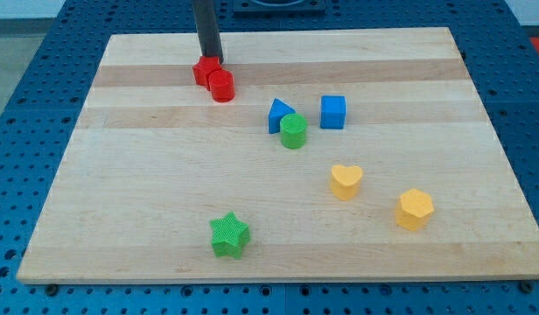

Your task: Push the blue triangle towards left to the green circle

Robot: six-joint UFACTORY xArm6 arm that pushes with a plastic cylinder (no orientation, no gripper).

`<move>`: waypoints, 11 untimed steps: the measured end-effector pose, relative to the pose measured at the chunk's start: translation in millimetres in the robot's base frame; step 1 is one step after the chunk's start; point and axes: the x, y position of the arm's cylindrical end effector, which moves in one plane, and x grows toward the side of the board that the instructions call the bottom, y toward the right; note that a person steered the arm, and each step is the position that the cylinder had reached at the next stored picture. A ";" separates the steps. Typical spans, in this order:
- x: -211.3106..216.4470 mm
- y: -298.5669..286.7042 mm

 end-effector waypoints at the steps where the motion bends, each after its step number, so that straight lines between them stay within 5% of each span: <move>1: -1.0 7.8; 5: 8.1 80.8; 11: 135.5 103.4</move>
